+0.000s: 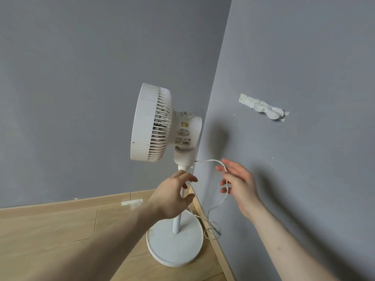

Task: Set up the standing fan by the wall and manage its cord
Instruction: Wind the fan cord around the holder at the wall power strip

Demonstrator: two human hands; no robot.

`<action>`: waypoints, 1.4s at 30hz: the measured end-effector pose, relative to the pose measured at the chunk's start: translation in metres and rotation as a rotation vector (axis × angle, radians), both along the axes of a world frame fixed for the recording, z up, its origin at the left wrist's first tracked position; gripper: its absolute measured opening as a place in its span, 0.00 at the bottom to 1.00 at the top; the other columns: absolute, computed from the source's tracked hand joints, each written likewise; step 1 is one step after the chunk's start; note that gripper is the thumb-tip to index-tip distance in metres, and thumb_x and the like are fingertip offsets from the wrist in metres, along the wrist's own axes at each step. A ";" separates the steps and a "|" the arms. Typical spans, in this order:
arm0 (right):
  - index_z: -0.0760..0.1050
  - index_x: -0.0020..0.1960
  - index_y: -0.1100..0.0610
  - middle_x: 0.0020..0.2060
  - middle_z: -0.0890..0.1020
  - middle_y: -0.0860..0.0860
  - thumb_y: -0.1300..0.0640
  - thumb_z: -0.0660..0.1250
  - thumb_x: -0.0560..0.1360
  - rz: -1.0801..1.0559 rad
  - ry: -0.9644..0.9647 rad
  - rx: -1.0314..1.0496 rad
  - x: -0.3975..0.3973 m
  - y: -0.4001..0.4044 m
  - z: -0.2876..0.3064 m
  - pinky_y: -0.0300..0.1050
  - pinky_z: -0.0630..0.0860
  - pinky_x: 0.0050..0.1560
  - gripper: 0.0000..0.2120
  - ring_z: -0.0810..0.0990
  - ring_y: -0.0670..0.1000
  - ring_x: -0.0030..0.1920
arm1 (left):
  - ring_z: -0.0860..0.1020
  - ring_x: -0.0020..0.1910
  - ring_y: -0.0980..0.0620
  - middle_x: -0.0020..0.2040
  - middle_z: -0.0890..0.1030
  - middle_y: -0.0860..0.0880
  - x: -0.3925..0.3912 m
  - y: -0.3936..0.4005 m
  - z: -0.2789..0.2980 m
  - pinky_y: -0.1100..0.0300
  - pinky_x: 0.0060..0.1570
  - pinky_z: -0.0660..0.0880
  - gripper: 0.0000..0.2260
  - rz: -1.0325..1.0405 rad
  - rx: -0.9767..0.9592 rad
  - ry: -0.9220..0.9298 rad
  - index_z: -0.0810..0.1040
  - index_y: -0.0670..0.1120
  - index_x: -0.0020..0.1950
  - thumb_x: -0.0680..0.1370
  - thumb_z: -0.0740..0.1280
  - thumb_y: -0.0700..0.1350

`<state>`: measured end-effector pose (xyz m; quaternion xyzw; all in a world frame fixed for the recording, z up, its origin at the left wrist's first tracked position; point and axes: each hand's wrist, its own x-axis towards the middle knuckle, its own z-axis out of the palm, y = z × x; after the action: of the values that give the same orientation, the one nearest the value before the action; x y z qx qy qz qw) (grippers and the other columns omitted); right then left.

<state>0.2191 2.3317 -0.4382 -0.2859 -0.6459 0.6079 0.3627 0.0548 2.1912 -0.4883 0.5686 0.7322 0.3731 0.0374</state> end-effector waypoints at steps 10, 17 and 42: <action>0.72 0.70 0.52 0.61 0.84 0.50 0.71 0.68 0.76 0.153 0.102 -0.079 0.009 -0.020 0.010 0.51 0.80 0.61 0.26 0.85 0.56 0.58 | 0.83 0.45 0.55 0.43 0.84 0.57 0.035 0.045 -0.039 0.56 0.52 0.80 0.06 -0.090 -0.333 -0.087 0.83 0.52 0.49 0.80 0.66 0.44; 0.74 0.68 0.57 0.59 0.84 0.56 0.71 0.57 0.80 0.049 -0.343 0.012 0.033 0.008 -0.039 0.48 0.76 0.63 0.21 0.81 0.55 0.62 | 0.84 0.35 0.50 0.39 0.86 0.45 0.040 0.048 -0.003 0.65 0.37 0.78 0.07 -0.024 0.059 -0.591 0.80 0.41 0.46 0.83 0.64 0.39; 0.82 0.40 0.52 0.38 0.87 0.53 0.62 0.73 0.70 0.208 -0.346 0.194 0.010 -0.022 -0.039 0.50 0.79 0.49 0.06 0.83 0.48 0.39 | 0.86 0.37 0.39 0.44 0.86 0.41 0.030 0.036 0.015 0.52 0.38 0.83 0.09 0.040 0.282 -0.909 0.75 0.36 0.50 0.83 0.65 0.42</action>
<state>0.2287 2.3098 -0.4776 -0.2814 -0.7801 0.5188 0.2076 0.0846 2.2274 -0.4737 0.3329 0.5946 0.6806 0.2691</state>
